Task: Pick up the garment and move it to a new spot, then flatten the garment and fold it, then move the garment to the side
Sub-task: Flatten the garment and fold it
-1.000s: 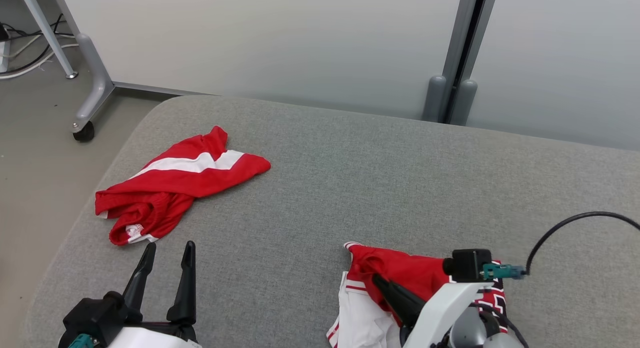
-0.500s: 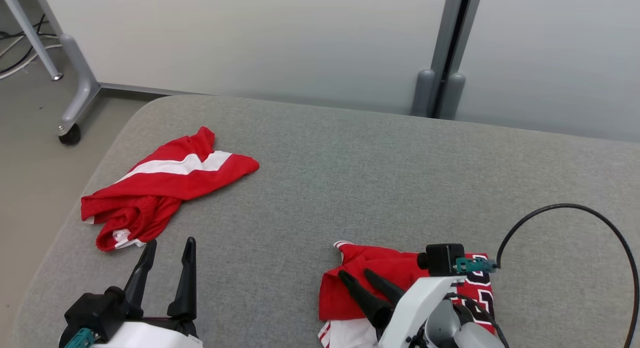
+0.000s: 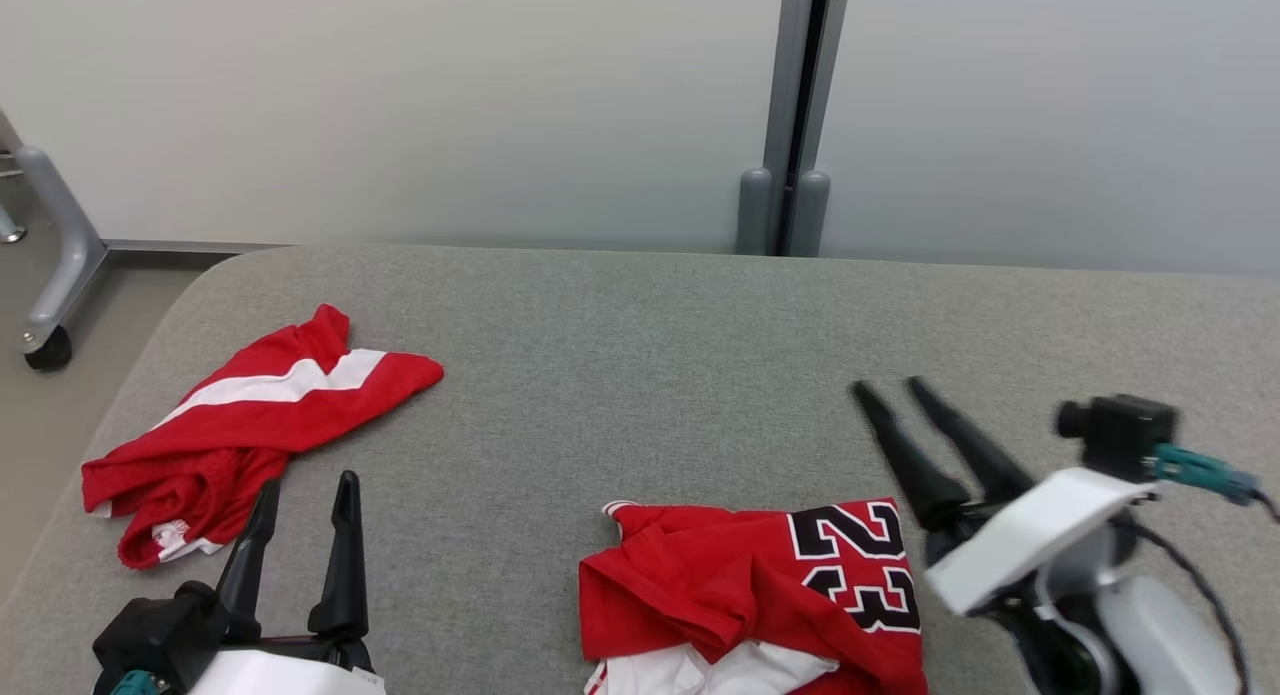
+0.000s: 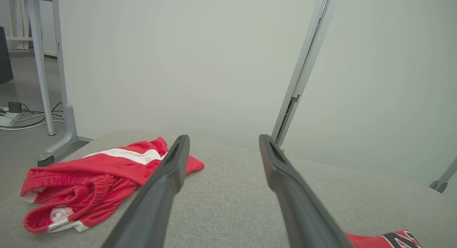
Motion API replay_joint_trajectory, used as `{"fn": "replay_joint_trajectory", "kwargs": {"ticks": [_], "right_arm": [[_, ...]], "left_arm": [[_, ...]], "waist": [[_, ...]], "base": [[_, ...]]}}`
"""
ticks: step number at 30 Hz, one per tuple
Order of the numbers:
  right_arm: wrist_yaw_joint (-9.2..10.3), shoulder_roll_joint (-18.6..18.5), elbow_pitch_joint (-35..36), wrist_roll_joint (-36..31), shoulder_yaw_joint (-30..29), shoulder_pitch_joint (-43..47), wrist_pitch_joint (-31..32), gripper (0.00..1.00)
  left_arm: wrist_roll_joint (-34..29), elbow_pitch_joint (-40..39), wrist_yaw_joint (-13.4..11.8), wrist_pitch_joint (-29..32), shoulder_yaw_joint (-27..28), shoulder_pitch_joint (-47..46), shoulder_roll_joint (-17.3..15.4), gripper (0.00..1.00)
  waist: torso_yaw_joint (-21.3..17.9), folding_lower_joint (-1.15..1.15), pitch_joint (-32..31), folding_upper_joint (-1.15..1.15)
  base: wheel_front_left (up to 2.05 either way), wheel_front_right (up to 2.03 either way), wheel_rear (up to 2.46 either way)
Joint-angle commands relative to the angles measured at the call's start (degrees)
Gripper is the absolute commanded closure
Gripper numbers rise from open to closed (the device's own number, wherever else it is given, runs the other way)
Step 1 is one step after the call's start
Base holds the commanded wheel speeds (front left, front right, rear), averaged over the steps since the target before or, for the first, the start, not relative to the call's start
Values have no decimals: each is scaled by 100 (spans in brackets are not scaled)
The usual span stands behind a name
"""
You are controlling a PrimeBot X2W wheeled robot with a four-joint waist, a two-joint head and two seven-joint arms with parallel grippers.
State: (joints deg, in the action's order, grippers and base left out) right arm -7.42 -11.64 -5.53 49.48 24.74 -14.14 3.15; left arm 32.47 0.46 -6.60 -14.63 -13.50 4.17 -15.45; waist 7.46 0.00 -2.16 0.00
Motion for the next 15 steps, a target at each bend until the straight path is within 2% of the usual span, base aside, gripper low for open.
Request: {"fn": "replay_joint_trajectory", "kwargs": {"ticks": [1, 4, 9, 15], "right_arm": [[-12, -154, 46, -216, -243, 158, -100, 0], [-13, -271, 8, -824, -745, 302, -264, 0], [-13, -19, -95, -1463, -1356, 475, -279, 0], [-13, 248, -467, -1741, -1383, 440, 11, 0]], "left_arm": [[-11, -29, -30, -28, 71, 29, 12, 0], [-60, -25, -25, -43, 124, 45, 86, 0], [-125, 8, 37, -58, 209, 37, 200, 0], [-195, 79, 153, -59, 233, -23, 250, 0]], "waist": [[-51, 0, 1, 0], [-80, 0, 22, 0], [-83, 0, 43, 0], [5, 0, 52, 0]], "base": [[0, 0, 0], [0, 0, 0], [0, 0, 0], [0, 0, 0]]}}
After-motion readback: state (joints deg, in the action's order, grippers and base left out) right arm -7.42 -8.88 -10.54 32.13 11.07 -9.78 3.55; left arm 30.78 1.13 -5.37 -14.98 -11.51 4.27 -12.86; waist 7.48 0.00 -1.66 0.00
